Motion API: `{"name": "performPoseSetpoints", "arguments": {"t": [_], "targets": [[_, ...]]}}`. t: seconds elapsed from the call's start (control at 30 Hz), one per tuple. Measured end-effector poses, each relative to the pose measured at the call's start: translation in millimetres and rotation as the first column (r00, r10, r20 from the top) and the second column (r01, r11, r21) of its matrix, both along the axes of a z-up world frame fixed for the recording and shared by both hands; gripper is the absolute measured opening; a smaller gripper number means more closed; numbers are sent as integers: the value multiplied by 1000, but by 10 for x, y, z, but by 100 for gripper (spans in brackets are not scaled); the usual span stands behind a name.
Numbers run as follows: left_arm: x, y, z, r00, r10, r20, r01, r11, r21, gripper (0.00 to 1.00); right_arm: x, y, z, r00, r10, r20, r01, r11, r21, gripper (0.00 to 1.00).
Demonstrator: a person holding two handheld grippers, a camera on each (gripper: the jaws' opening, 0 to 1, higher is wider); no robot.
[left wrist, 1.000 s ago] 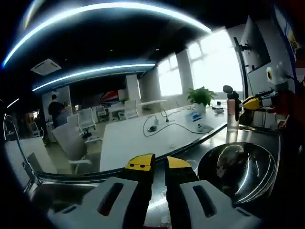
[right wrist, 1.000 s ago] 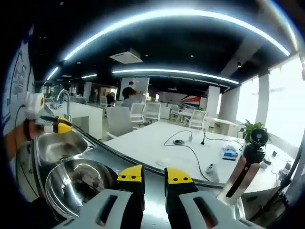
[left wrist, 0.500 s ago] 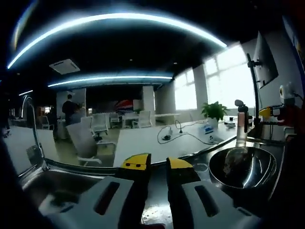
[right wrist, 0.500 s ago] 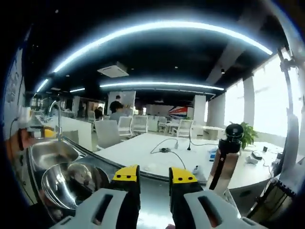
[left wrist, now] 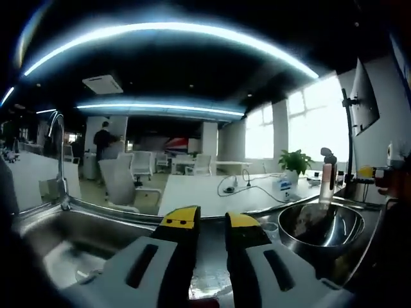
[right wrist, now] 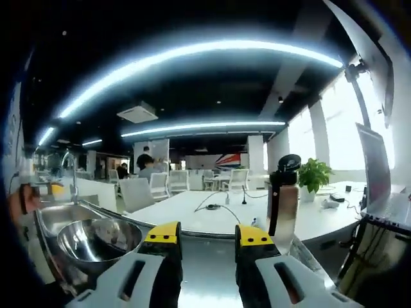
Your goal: Pick up bowl with dirty water move over sink pour dirty water into sink return bowl to place
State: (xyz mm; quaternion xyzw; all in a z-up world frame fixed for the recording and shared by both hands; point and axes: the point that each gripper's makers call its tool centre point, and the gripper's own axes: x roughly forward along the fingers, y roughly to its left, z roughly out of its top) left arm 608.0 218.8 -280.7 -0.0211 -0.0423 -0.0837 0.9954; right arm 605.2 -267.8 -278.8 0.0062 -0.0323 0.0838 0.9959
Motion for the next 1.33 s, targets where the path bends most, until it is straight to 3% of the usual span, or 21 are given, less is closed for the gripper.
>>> {"name": "performPoseSetpoints", "arguments": {"t": [0.67, 1.0, 1.33], "targets": [[-65, -29, -144, 1000, -1, -19, 1, 1000, -28, 14, -8, 81, -218, 1000, 17, -12, -17, 999, 41, 29], [-45, 84, -101, 1000, 26, -5, -26, 1000, -4, 15, -18, -27, -115, 1000, 2, 4, -3, 999, 38, 30], [-118, 206, -86, 998, 59, 19, -59, 998, 6, 20, -39, -94, -165, 1000, -14, 4, 14, 998, 56, 30]]}}
